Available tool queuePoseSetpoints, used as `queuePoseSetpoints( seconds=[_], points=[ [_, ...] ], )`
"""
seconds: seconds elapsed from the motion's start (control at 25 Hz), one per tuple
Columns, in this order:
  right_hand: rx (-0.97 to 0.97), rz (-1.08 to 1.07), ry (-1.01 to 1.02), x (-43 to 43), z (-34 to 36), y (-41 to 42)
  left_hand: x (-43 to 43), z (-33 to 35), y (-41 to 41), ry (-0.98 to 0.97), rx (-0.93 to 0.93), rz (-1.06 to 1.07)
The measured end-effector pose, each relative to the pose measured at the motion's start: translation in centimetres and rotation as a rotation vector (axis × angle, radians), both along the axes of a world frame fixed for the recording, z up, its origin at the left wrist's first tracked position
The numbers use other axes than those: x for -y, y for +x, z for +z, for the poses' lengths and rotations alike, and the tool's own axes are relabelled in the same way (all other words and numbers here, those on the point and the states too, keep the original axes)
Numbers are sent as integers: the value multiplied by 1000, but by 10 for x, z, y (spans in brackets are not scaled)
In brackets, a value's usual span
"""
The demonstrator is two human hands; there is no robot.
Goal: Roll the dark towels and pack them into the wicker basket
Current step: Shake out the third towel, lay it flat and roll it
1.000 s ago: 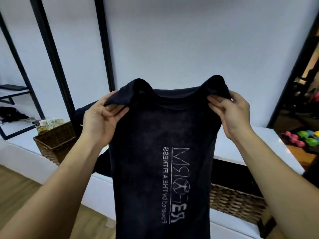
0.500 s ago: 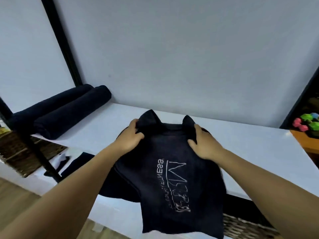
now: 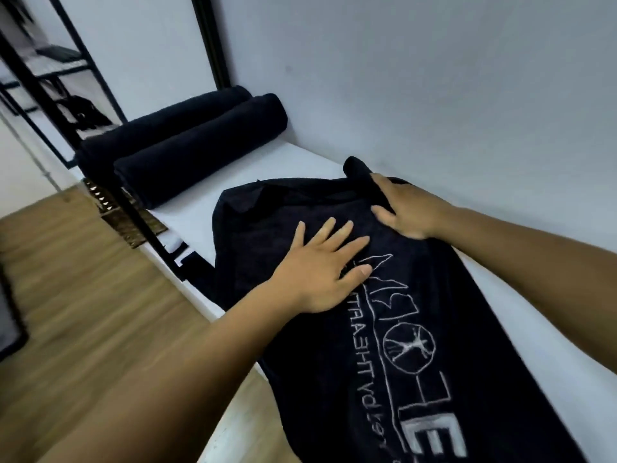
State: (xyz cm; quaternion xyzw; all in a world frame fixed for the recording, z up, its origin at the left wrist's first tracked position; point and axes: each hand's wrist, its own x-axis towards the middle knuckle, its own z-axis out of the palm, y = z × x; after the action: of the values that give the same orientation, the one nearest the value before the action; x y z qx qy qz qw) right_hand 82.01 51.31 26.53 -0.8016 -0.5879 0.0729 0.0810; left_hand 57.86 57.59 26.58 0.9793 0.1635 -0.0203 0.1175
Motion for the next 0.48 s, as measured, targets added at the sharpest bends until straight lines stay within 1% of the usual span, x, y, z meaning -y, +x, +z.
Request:
queuePoseSetpoints(
  seconds=[0.08,0.12,0.24,0.32,0.36,0.48],
  points=[
    [18,-1,17,-15,4,-5,-8,-4,5,32,-67,52],
    [-4,-20,47,-14,6,-11,-12,-5,7,42,-93,71],
    [-194,-132,214,15,6,-32,-15,2,15,91,-132,126],
    [-325,-274,289,53,9,-43,-6,9,33,132,-161,156],
    [-358,-359,282,75,12,-50,0,13,42,173,-183,154],
    [-350,-614,213,139,21,-79,8,23,72,335,-253,73]
  ],
)
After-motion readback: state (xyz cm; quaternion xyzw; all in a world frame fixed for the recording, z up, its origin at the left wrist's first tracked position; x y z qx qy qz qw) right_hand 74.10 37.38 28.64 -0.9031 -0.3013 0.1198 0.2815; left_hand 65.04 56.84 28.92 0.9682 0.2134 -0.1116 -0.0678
